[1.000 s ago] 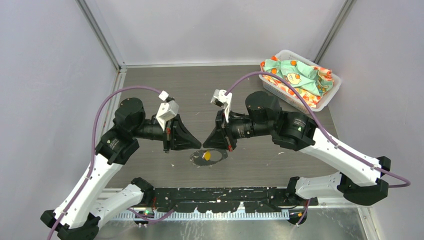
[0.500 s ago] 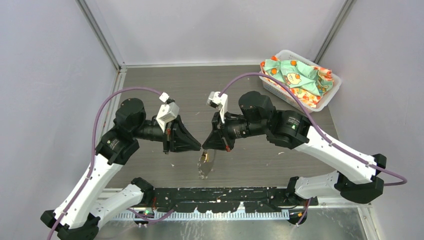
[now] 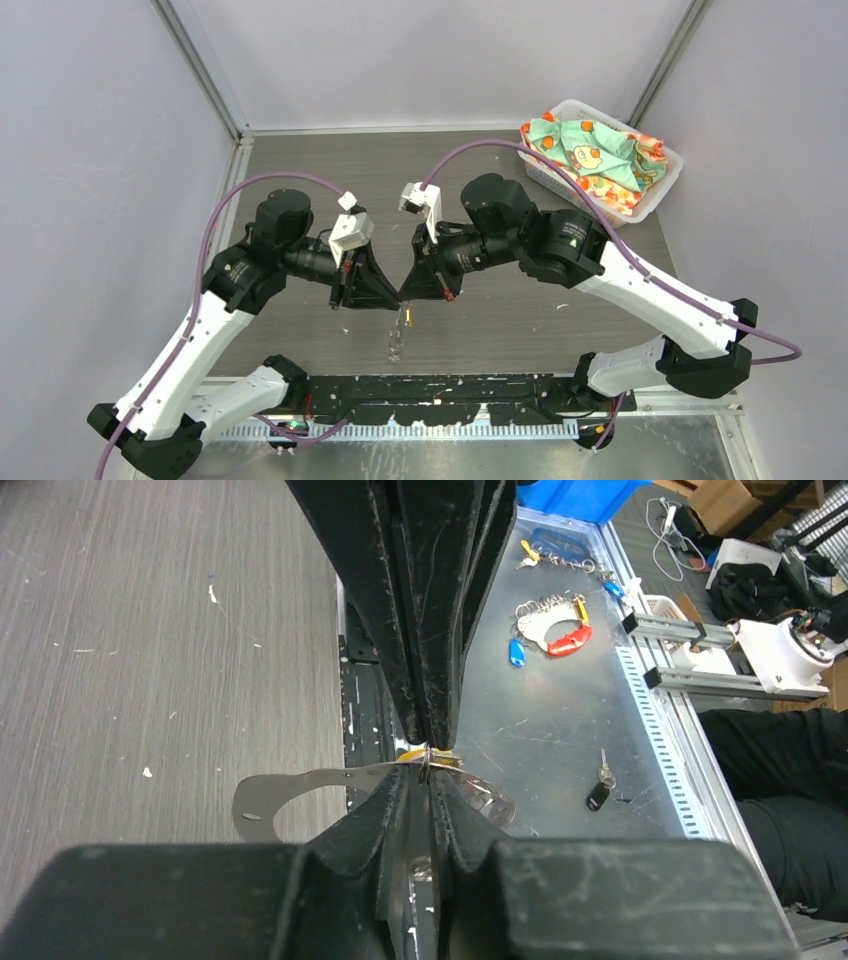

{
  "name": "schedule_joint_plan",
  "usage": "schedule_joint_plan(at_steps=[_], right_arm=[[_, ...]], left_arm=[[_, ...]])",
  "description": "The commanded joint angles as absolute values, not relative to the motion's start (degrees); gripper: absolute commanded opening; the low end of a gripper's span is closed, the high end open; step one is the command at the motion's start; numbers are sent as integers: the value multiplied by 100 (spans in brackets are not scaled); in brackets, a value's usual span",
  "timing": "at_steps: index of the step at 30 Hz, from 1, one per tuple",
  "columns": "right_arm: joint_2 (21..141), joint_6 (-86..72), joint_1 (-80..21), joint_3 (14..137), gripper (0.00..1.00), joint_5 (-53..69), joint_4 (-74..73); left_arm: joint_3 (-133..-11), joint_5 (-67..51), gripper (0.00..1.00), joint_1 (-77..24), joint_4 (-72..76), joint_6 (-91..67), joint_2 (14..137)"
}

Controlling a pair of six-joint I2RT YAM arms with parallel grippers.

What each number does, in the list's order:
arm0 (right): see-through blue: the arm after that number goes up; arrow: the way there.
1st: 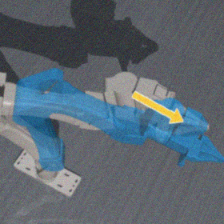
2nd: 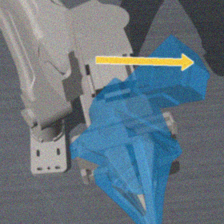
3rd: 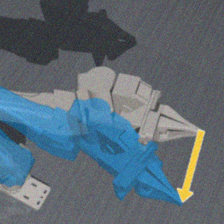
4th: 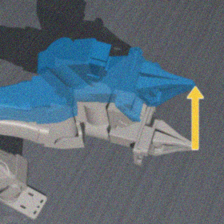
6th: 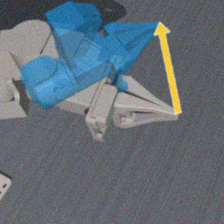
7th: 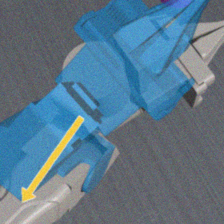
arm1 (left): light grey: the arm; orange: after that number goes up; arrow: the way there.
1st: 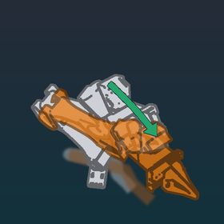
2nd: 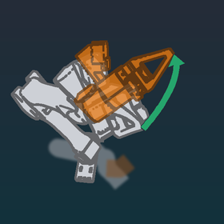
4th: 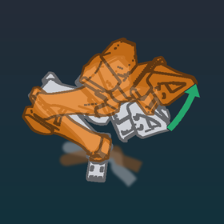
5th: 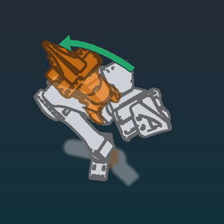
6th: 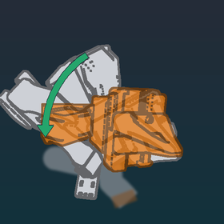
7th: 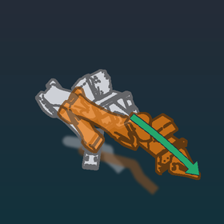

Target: Put the keys on the keyring

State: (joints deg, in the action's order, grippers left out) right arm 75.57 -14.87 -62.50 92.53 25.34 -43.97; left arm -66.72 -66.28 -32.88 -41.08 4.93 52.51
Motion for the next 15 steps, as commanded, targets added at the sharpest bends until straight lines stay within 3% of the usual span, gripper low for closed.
schedule_joint_plan(at_steps=[1,3,7,10,15], right_arm=[[7629,-1384,-6265,9623,1,2845,-4300],[7675,-1349,-6270,9677,1,2861,-4355],[7723,-1305,-6277,9720,1,2891,-4466],[7759,-1277,-6295,9759,1,2931,-4547],[7791,-1257,-6302,9803,1,2925,-4635]], left_arm=[[-6912,-6834,9,-3287,-4265,743,5212],[-6925,-6820,1,-3281,-4168,683,5197],[-6836,-6794,0,-3287,-3781,313,5068],[-6812,-6780,12,-3286,-3733,220,5063],[-6896,-6776,24,-3287,-3835,290,5080]])
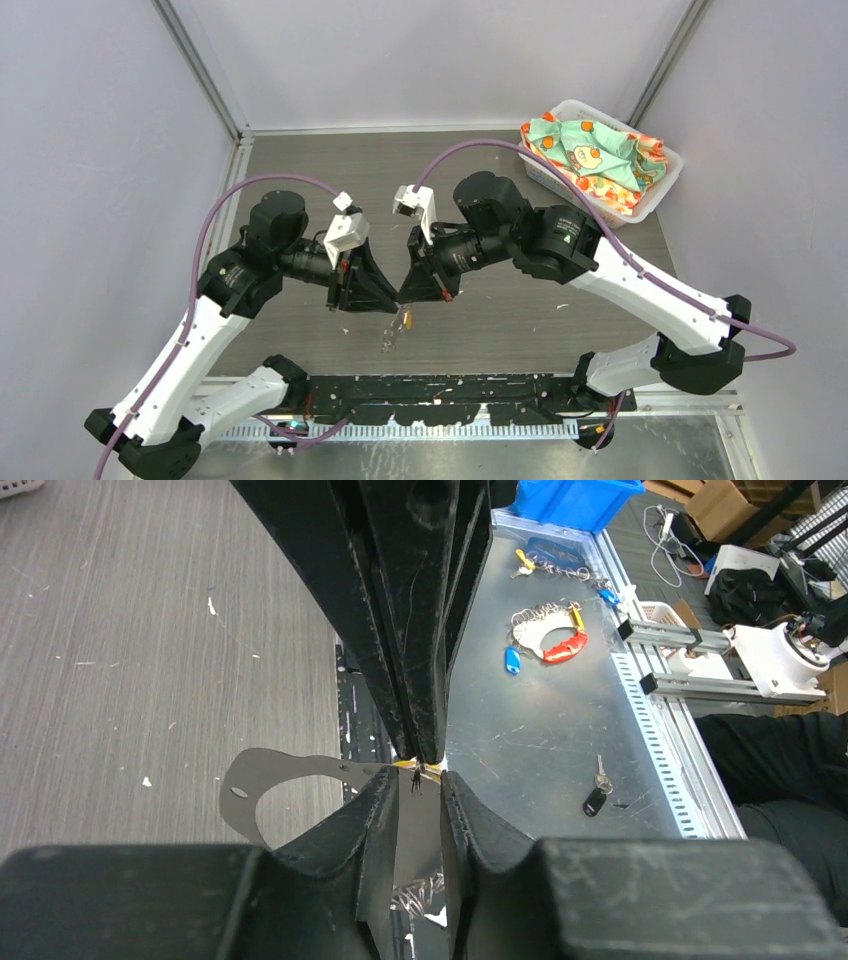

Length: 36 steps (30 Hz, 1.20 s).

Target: Put the keys on the keyring

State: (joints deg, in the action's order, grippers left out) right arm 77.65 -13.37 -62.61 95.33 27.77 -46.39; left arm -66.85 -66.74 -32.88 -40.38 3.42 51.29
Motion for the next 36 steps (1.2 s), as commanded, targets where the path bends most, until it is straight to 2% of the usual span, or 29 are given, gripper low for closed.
schedule_joint_plan(at_steps=[1,4,9,12,18,20,21,25,31,33,36], right_arm=[[7802,-1249,-6302,9817,1,2929,-4646],[7821,-1239,-6306,9851,1,2939,-4681],[7880,-1247,-6324,9926,1,2971,-4675],[7901,-1235,-6330,10002,1,2980,-4679],[7934,-1225,-6338,10035,1,3018,-4711],[7952,-1229,-6351,10037,1,3047,-4707],[7952,-1228,-6350,10048,1,3049,-4707],[7971,-1216,-6362,10079,1,3067,-4736],[7904,-1198,-6360,10108,2,2748,-4763],[7728,-1197,-6353,10025,20,2340,-4700],[7211,-1320,-6315,9550,32,1933,-4224]], left_arm=[[-6913,-6788,24,-3283,-3851,301,5080],[-6972,-6846,22,-3283,-3983,406,5097],[-6938,-6871,1,-3286,-4128,582,5137],[-6934,-6856,0,-3287,-4292,695,5180],[-7001,-6842,20,-3284,-4366,730,5228],[-7033,-6847,23,-3287,-4364,729,5246],[-7039,-6854,22,-3283,-4361,739,5247],[-7045,-6796,1,-3287,-4211,746,5198],[-6919,-6721,0,-3285,-3857,423,5076],[-6783,-6611,0,-3284,-3471,84,5010],[-6539,-6572,0,-3280,-2737,-709,4903]])
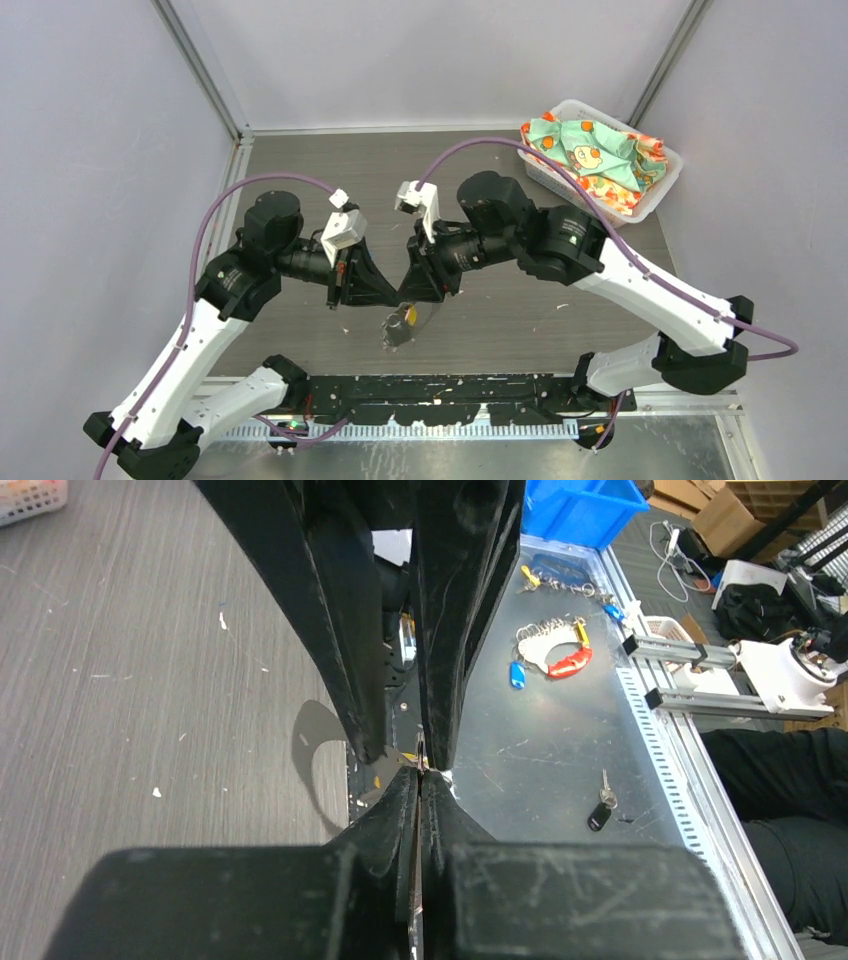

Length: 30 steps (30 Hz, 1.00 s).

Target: Put the keys on the keyring

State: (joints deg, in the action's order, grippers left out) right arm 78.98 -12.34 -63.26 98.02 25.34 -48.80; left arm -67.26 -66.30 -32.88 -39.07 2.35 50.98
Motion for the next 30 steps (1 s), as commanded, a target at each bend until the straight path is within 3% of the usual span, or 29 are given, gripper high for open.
schedule_joint_plan(at_steps=[1,5,10,24,30], right_arm=[[7022,-1403,-6292,9324,33,1881,-4001],[6443,-1684,-6246,8601,34,1794,-3261],[6162,-1923,-6245,8117,33,1879,-2627],[6130,-2128,-6244,7763,33,1922,-2131],[6175,-2218,-6247,7717,25,2098,-2009]], left_arm=[[-6456,-6551,0,-3281,-2426,-987,4856],[-6167,-6526,0,-3278,-1329,-1913,4700],[-6169,-6445,0,-3278,-994,-2258,4696],[-6201,-6563,0,-3276,-969,-2244,4623],[-6196,-6507,0,-3278,-1001,-2175,4623]])
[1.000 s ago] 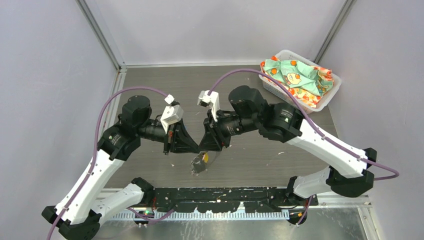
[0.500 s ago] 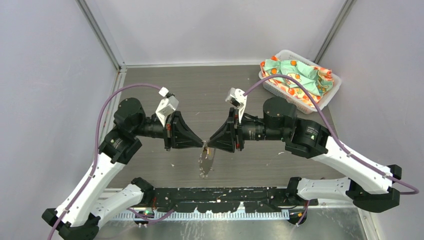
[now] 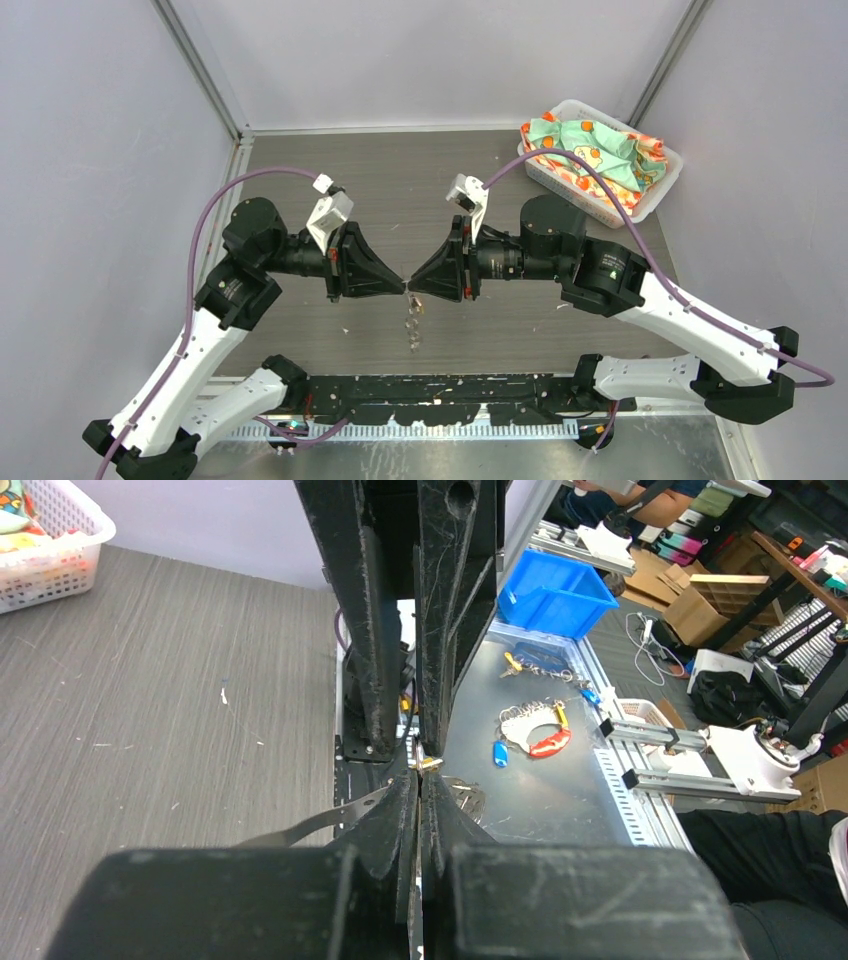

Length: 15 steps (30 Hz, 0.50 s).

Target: Put the keys on the keyring

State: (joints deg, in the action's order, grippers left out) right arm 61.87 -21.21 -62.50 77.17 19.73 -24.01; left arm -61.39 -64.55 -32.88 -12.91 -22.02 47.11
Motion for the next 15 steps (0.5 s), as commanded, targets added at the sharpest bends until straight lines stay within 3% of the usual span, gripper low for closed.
schedule_joint_plan(at_steps=[1,6,11,13,15], right_arm=[[6198,-2221,-6242,7719,22,2139,-2003],[6232,-2187,-6245,7749,2,2268,-2134],[6296,-2022,-6242,8005,1,2276,-2621],[6485,-1870,-6243,8331,1,2353,-3033],[6720,-1745,-6247,8683,1,2440,-3563]], left_arm=[[-6198,-6490,0,-3283,-1013,-2159,4623],[-6224,-6415,0,-3274,-1020,-2128,4614],[-6289,-6394,0,-3277,-1428,-1812,4670],[-6392,-6418,17,-3284,-1934,-1325,4696],[-6568,-6578,23,-3287,-2486,-838,4789]])
